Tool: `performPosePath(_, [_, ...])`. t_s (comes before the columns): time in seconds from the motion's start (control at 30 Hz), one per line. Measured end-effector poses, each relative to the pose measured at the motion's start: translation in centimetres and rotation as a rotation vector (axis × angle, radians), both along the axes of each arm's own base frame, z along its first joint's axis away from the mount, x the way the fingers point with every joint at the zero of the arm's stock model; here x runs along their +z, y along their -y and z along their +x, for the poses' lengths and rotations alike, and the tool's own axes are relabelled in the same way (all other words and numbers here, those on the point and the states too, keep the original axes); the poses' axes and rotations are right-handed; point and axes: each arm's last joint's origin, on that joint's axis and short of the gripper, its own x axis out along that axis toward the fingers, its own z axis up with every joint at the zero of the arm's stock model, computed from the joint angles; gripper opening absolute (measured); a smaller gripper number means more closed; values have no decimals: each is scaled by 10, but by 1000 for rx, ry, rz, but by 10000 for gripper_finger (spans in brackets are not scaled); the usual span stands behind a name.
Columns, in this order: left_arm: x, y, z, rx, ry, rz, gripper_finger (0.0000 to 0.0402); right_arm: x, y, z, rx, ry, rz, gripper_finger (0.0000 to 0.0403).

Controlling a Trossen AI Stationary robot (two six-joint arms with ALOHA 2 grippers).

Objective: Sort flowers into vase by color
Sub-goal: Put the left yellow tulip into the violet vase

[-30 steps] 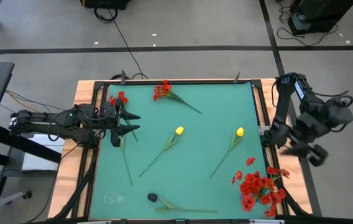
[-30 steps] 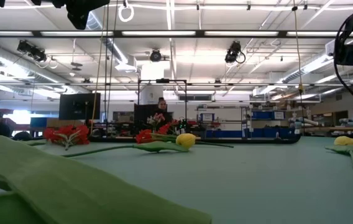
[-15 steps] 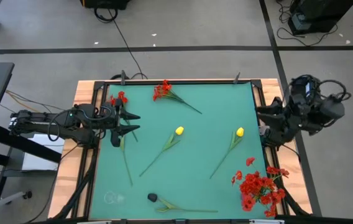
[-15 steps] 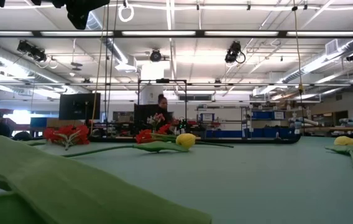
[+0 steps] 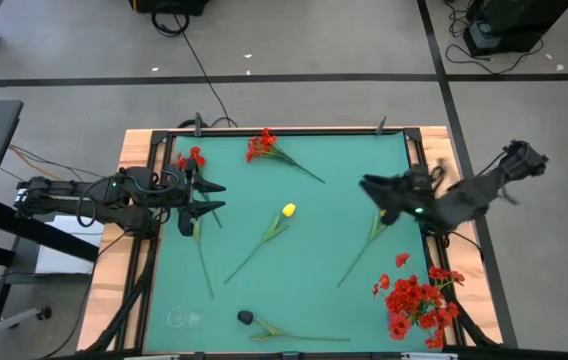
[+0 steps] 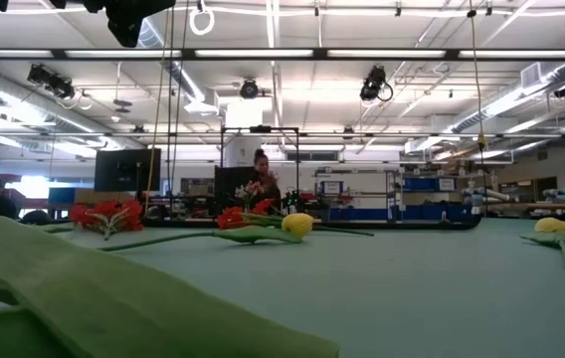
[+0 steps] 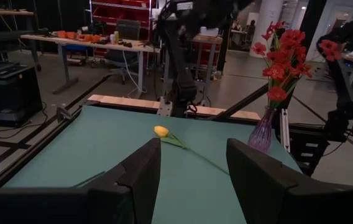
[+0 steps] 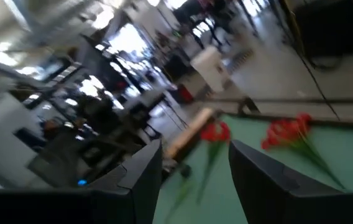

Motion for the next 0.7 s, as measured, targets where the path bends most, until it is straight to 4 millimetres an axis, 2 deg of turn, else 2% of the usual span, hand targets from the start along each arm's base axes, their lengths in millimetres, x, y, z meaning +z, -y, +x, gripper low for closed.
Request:
performPosePath(0.13, [0,0,0,0,2,0,188,-33,7,23,-62,-147,107,193])
performPosePath(0.3, [0,0,0,0,4,0,188,-71,21,39,-105,-377,344,185])
performPosePath(0.53, [1,0,0,0,8,0,188,-95,36,50,-130,-564,560,176])
performPosePath(0.7, [1,0,0,0,8,-3,188,-110,47,48,-172,-743,709,176])
